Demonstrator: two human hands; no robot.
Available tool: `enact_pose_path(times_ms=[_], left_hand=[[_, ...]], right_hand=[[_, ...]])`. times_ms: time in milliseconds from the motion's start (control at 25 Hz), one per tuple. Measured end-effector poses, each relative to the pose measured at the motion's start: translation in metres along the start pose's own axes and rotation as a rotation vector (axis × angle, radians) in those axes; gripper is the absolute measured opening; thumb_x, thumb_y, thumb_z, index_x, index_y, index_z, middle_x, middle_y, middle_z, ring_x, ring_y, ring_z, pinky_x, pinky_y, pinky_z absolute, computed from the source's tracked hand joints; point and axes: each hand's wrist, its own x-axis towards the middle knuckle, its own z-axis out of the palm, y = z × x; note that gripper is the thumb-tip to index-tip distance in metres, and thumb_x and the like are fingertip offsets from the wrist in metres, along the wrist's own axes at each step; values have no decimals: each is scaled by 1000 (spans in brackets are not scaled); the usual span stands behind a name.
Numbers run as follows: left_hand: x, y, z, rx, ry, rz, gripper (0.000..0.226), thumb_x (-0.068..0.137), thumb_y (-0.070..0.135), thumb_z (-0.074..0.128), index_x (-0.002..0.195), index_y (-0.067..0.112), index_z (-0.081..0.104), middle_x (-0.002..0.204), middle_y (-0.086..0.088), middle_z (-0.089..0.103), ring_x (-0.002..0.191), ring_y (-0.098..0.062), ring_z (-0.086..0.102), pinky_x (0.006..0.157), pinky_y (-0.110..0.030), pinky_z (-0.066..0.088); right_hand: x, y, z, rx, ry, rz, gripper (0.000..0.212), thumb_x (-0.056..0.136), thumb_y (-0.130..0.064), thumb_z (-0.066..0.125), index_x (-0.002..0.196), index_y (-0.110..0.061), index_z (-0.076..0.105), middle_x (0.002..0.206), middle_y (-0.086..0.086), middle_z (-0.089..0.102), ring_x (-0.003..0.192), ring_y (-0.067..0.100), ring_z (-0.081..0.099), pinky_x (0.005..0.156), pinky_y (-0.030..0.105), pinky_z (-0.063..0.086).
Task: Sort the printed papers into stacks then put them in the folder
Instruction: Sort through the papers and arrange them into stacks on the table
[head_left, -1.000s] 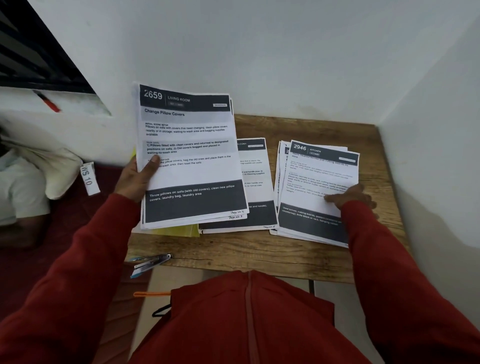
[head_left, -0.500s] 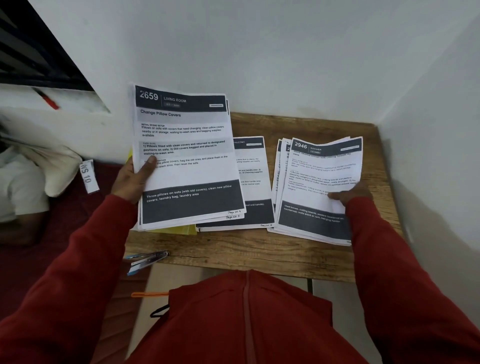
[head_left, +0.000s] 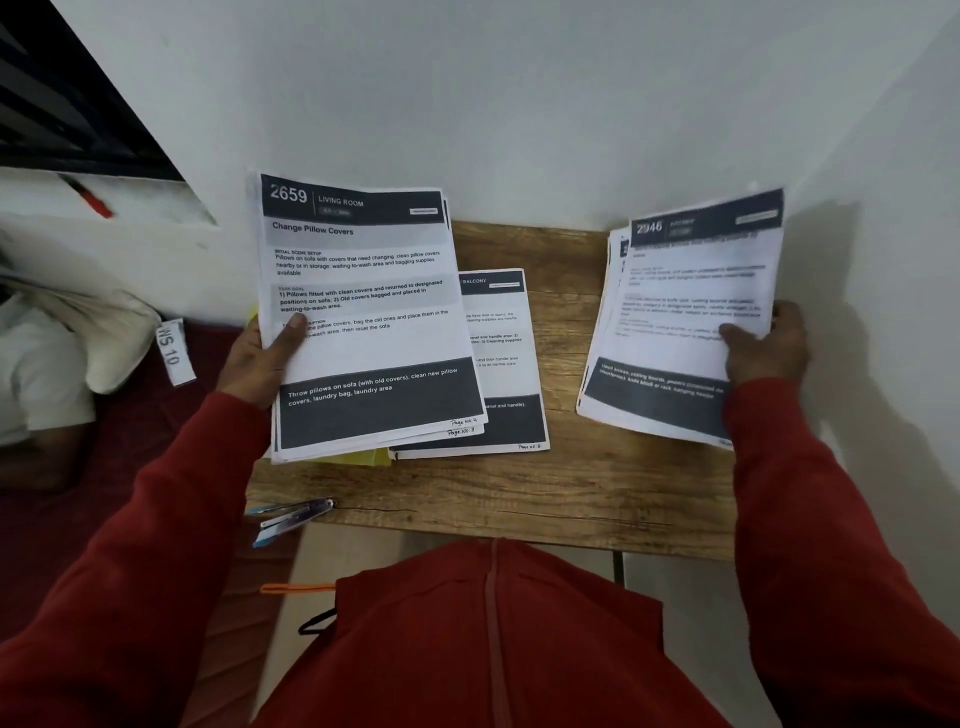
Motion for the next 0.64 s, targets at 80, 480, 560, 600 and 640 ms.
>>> enact_pose_path(times_ms=[80,480,560,600,640], left_hand=[[-1,0,0,-3,-2,6,37,97,21,56,130,7,54,111,-2,67,88,-8,68,83,-25,57],[-15,4,-24,-54,63,19,14,98,17,52,109,19,61,99,8,73,86,-5,69,83,-24,57],[-18,3,-33,-76,69,25,20,97,18,54,116,16,60,109,0,69,89,-9,69,85,-28,57],[-20,2,-35,-79,69,22,23,97,18,54,120,14,59,111,-1,69,90,-10,69,85,-28,57],[-22,2,-35,-81,72,20,24,97,17,53,121,12,58,108,1,70,89,-9,70,83,-27,57]], right_hand=[[7,-11,0,82,19,-62,32,78,-9,71,108,-11,60,104,5,67,86,17,63,76,30,54],[-49,-26,102,151,-426,61,44,78,-6,78,118,-10,61,115,5,69,96,20,66,92,37,54],[-68,-19,122,128,-476,73,48,78,-5,77,122,-13,59,116,5,68,96,19,64,91,34,53],[-72,-13,131,104,-487,65,50,78,-5,77,123,-13,58,116,5,68,96,20,64,89,31,52],[-76,-10,135,66,-493,60,51,77,-6,78,124,-13,58,116,6,68,98,21,64,86,29,50]])
